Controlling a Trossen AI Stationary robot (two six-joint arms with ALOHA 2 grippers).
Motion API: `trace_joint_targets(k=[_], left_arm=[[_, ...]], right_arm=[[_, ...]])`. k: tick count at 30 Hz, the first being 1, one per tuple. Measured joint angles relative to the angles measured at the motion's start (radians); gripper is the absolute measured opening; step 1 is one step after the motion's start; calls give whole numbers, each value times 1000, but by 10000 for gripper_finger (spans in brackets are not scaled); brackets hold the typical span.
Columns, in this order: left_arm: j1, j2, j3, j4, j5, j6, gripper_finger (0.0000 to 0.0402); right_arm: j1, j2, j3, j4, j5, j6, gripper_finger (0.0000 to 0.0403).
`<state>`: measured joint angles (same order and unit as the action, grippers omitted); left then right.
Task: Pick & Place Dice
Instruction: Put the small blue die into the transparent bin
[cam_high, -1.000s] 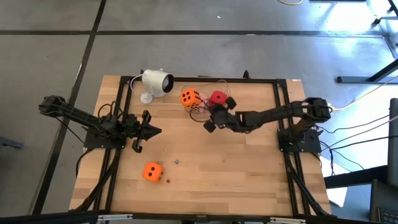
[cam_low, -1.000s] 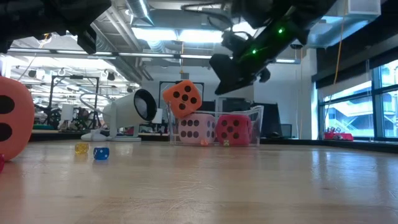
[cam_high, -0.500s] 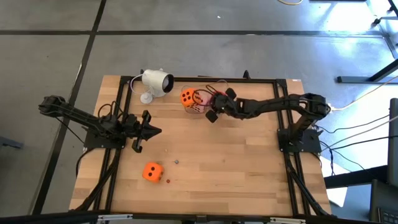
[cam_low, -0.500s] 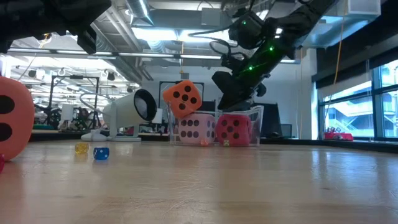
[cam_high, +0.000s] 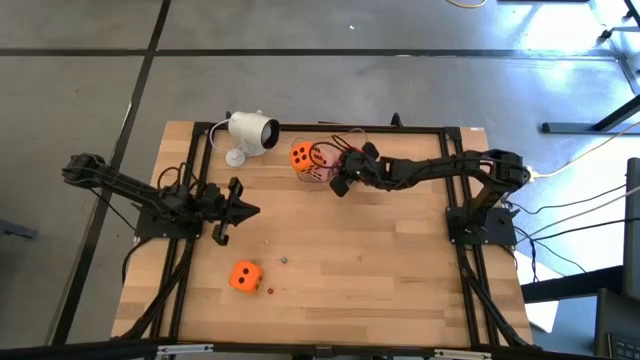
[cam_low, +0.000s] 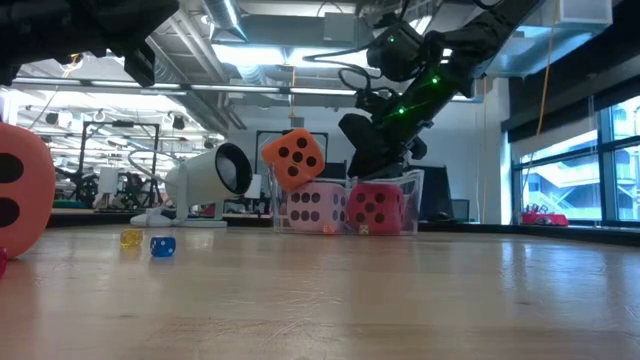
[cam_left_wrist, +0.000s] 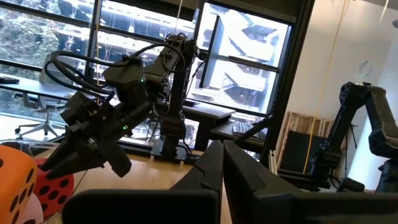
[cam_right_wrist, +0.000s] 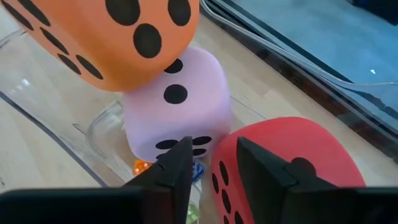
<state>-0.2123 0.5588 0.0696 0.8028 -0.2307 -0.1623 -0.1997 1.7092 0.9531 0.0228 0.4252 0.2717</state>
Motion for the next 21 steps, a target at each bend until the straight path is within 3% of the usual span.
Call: trace_joint_targets(k=[10,21], left_arm=[[0,0,0,0,0,0,6],[0,0,0,0,0,0,10]], right_arm=[[40,0,0,1,4,26,137],[140,0,0,128,8,-72,137]])
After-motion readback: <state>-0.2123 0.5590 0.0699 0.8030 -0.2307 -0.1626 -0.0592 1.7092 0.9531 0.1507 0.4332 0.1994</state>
